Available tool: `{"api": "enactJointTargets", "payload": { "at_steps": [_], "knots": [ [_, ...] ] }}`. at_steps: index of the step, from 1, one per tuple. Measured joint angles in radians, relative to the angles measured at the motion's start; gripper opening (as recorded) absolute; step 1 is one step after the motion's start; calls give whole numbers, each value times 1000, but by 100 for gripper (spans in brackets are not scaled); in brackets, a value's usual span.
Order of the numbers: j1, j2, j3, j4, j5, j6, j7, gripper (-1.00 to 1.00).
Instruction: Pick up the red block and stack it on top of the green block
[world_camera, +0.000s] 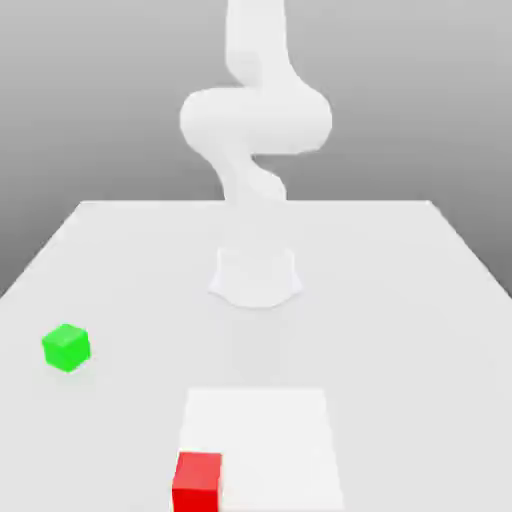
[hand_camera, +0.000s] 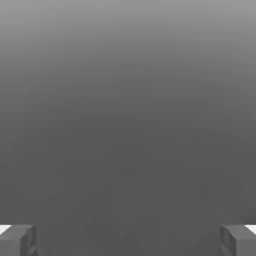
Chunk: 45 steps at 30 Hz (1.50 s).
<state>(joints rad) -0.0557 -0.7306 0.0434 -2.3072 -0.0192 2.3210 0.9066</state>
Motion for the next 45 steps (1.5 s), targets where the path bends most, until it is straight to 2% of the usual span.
{"api": "enactJointTargets", "payload": {
  "at_steps": [11,18,27,32,37,41,42,45],
  "knots": [
    [-223,309,176,-32,-107,93,488,0],
    [-311,506,236,-51,-191,148,806,0],
    [-362,748,240,-78,-249,227,1179,0],
    [-354,868,222,-96,-217,279,1341,0],
    [-353,978,216,-113,-140,343,1458,0],
    [-313,1111,163,-93,-188,448,1517,0],
    [-298,1139,146,-89,-197,471,1524,-100],
    [-298,1139,146,-89,-197,472,1524,-100]
  ]
}}
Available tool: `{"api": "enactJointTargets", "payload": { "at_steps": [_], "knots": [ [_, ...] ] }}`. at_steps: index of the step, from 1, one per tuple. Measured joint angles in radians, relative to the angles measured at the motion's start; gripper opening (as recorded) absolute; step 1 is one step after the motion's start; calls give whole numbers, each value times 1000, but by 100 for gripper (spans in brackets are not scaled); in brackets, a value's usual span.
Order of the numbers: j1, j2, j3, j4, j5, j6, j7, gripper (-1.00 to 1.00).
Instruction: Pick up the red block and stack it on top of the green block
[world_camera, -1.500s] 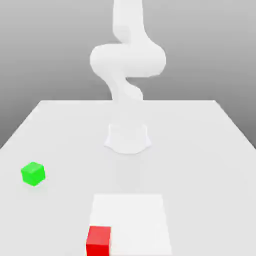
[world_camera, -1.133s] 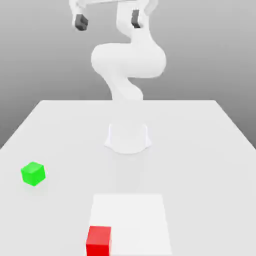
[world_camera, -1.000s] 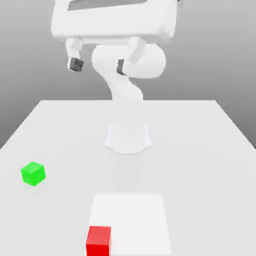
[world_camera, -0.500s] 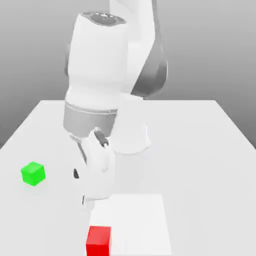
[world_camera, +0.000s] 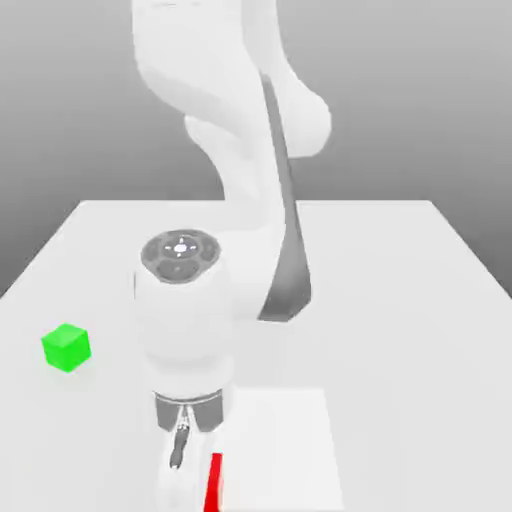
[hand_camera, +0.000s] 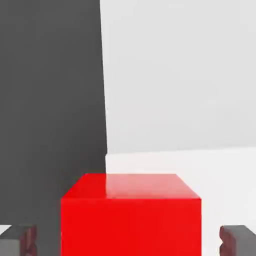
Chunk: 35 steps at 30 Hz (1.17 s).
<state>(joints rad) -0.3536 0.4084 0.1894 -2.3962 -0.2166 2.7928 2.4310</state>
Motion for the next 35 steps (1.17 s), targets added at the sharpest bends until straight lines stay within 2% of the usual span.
{"api": "enactJointTargets", "payload": {
  "at_steps": [4,9,15,20,23,29,30,35],
  "knots": [
    [2,3,-2,0,-1,4,1,-100],
    [-41,-148,44,-31,77,-115,-49,-100],
    [-173,-292,-121,-174,102,-137,123,-100],
    [-409,-435,-239,-310,130,-134,282,-100],
    [-477,-520,-285,-388,169,-123,355,-100],
    [-493,-362,-294,-405,233,56,341,-100],
    [-496,-331,-288,-403,247,86,331,100],
    [-496,-331,-288,-403,247,86,331,100]
  ]
}}
